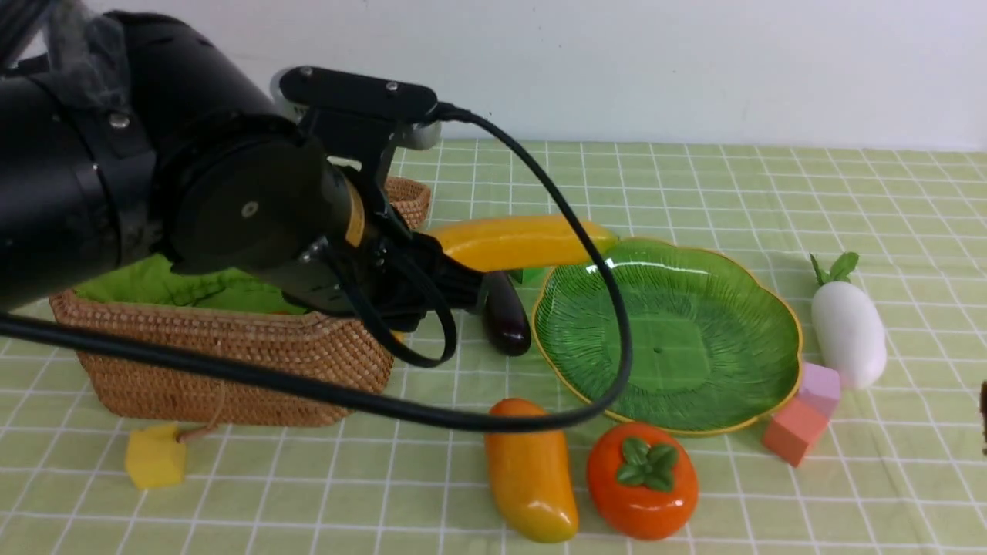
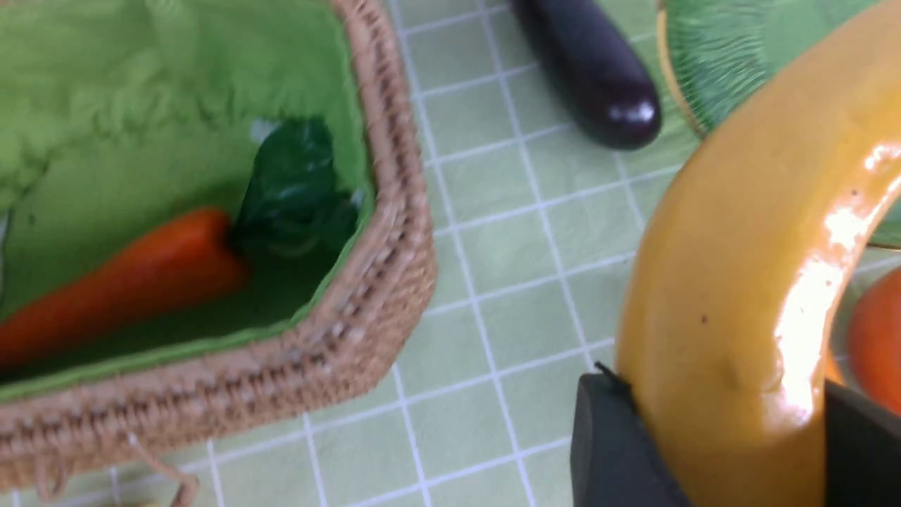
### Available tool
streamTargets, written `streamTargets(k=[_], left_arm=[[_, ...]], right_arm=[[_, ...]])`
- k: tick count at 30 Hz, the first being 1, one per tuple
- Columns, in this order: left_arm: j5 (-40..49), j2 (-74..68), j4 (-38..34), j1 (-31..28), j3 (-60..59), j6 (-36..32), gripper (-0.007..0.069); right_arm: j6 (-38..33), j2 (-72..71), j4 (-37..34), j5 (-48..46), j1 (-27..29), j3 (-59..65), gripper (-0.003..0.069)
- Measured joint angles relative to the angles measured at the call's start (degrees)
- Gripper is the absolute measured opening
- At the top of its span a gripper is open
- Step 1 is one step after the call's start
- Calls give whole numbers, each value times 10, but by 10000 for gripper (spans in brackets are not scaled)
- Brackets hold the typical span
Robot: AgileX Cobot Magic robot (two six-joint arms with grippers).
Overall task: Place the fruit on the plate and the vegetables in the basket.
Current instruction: Use the left arm to grab a banana and put it into the right plate
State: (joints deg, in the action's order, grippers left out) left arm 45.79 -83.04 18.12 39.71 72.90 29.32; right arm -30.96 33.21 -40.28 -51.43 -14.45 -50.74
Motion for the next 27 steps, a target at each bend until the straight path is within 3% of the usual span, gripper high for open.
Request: streamTargets(k=[5,10,17,21,27], left_arm=[[-44,-10,-20,0,30,-79,298],[-89,-69,-53,0,83,-199,298],[-108,-265,-141,0,259,-368,298],[-84,-382,-151,0,372,-395,298],[-75,-493,-142,0,480,-401,298]], right_arm=[[0,0,40,29,0,-8,10],[7,0,92,66,0,-28,3],[121,0,195,58,0,-32,3],[187,0,257,31,0,-32,3],[224,0,275,3,0,-32,6]])
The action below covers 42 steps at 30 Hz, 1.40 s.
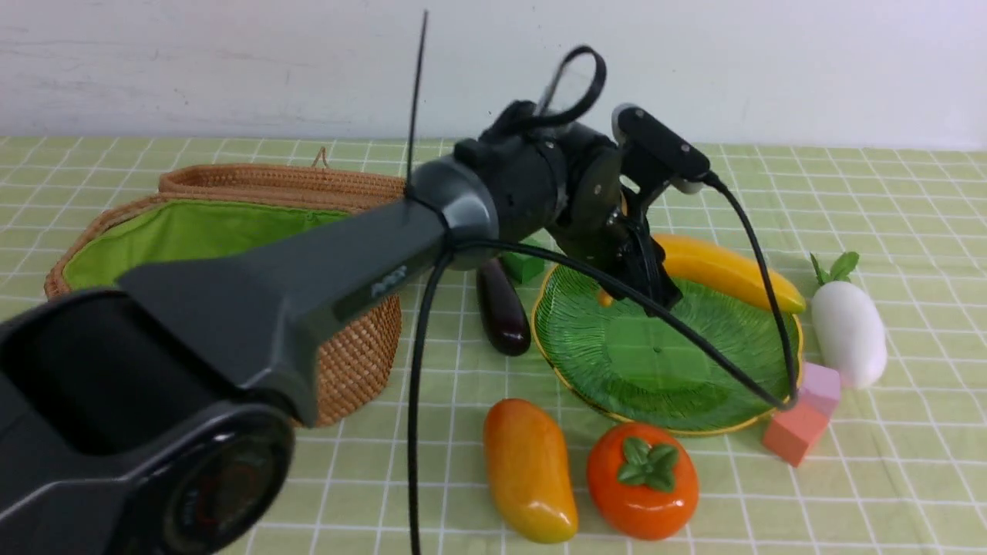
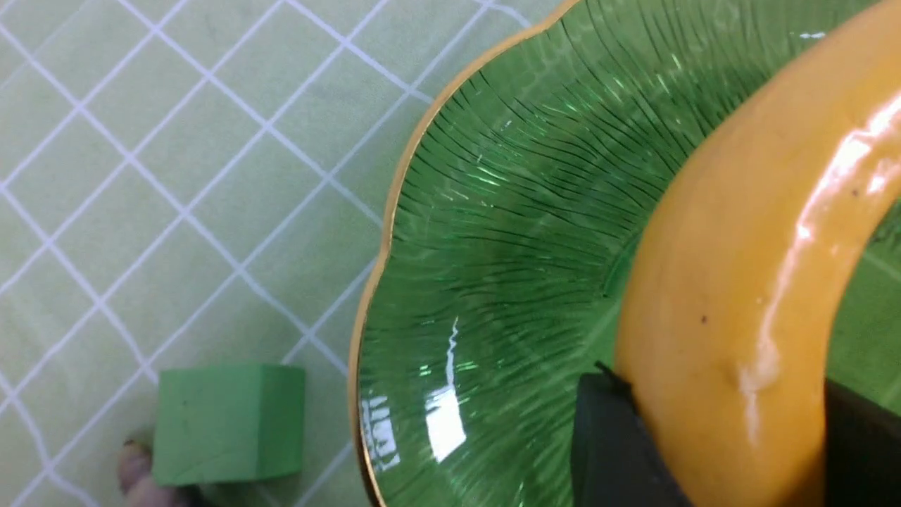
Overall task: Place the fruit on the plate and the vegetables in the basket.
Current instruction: Use the left arm to grab a banana and put it into the right plate, then use the left arm to grab an eggplant and put it into the left basket
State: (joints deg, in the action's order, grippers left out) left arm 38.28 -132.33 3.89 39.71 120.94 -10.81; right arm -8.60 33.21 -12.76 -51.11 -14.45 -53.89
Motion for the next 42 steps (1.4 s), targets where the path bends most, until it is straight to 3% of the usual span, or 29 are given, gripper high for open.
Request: streamTargets(k=[6,13,16,21,22,23,27,29,36,42], left_arm=[[-15,-25,3,0,15,0,328],[3,-18,-3,0,19,26,624],[55,6,-15,-1,19,39,657],[172,79,-28,-1,18,64,557],[209,130,-32,-1,13,84,450],[216,149,-33,-1,9,93,407],[233,285,-36,-1,-33,114,75],[242,349,-35,-1,-72,121,-13],[239,478,-2,-1,-254,203,-13],[226,399,0,-1,-295,244,-13]], right_arm=[[2,0,1,-3,0,0,14],[2,0,1,-8,0,0,19],[2,0,1,-8,0,0,21],[7,9,1,-17,0,-1,21],[11,20,1,-20,0,-2,21],[12,28,1,-21,0,-3,22],[13,64,-1,-30,0,-19,27],[13,77,-5,-35,0,-29,29],[14,86,-21,-44,0,-43,34],[14,86,-31,-56,0,-43,35]])
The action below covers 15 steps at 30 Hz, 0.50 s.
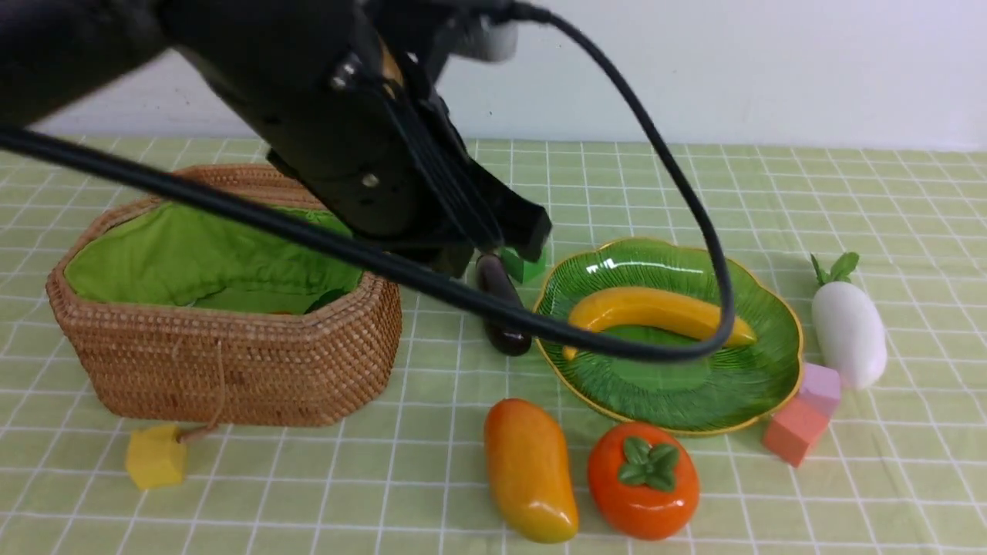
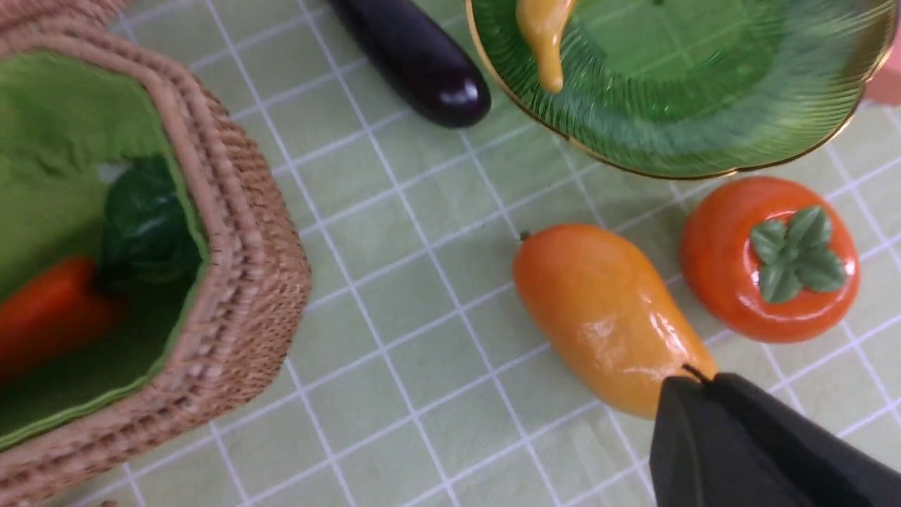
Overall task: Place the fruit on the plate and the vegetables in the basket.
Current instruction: Use the left arm to grab an eggplant and put it into the left basket
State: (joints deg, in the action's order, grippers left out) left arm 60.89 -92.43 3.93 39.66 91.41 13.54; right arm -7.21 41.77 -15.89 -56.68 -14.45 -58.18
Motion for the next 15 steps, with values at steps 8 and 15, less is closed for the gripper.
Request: streamTargets(k=[8,15], left_arm=[[-20,-211,48,0,142,52,139],[34,-406,188,-1,351,179,459]], right_arm=[[-16,0,-1,-12,0,0,43],[-26,0,-1,-27,0,0,42]])
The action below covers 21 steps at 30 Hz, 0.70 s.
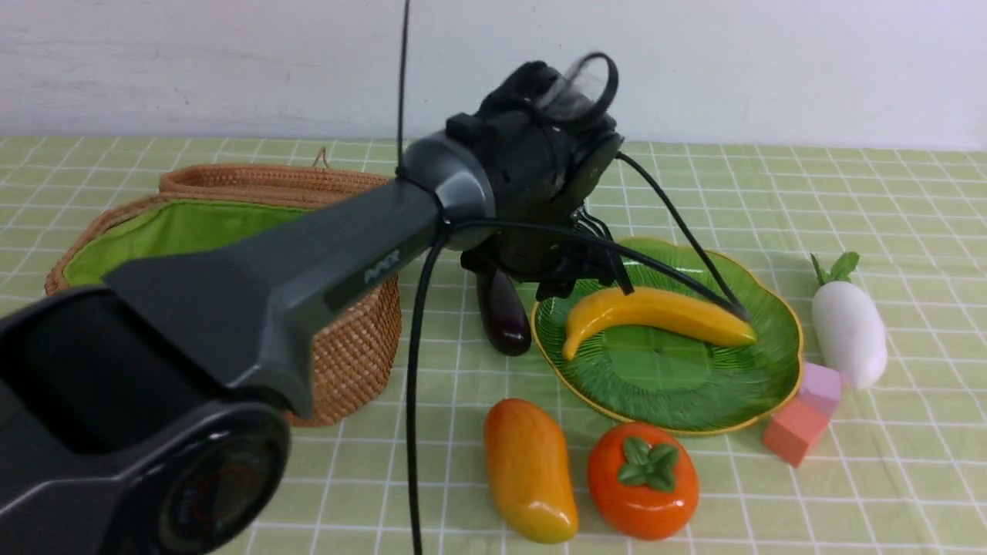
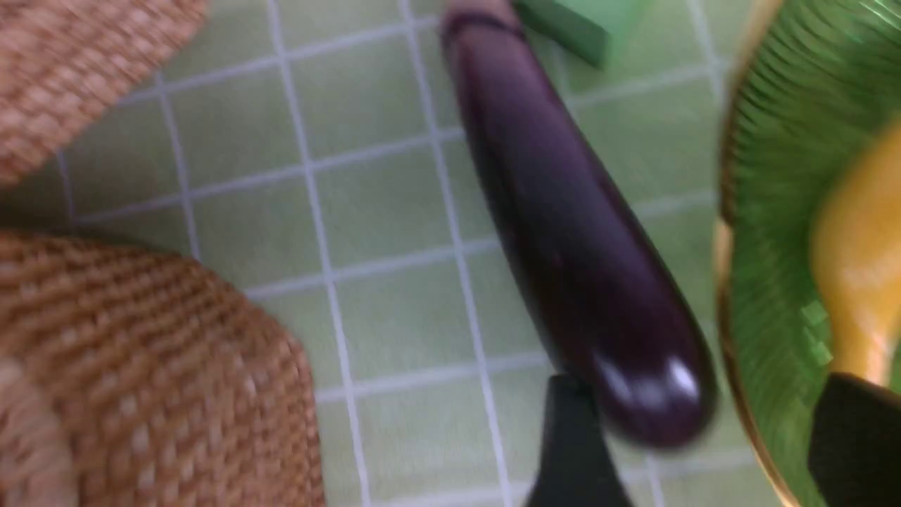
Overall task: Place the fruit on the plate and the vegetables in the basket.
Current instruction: Use the left arm to grab an eggplant and put it into the left basket
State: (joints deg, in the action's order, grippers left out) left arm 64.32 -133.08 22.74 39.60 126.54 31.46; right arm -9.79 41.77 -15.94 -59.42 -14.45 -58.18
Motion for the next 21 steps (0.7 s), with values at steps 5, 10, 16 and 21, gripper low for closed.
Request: streamTargets(k=[5,10,16,21], left_arm=[[5,-35,1,-3,52,3,498],[-9,-39,-43,-36,63,6,499],[-43,-52,-73,-67,64,6,477],[-60,-67,-75,-69,64,4,470]], right_arm=[[-1,0,-1,12,-1,0,44],[-1,0,0,14,-1,0,50],[-1,0,0,14,-1,0,53],[-1,0,0,15,-1,0,57]])
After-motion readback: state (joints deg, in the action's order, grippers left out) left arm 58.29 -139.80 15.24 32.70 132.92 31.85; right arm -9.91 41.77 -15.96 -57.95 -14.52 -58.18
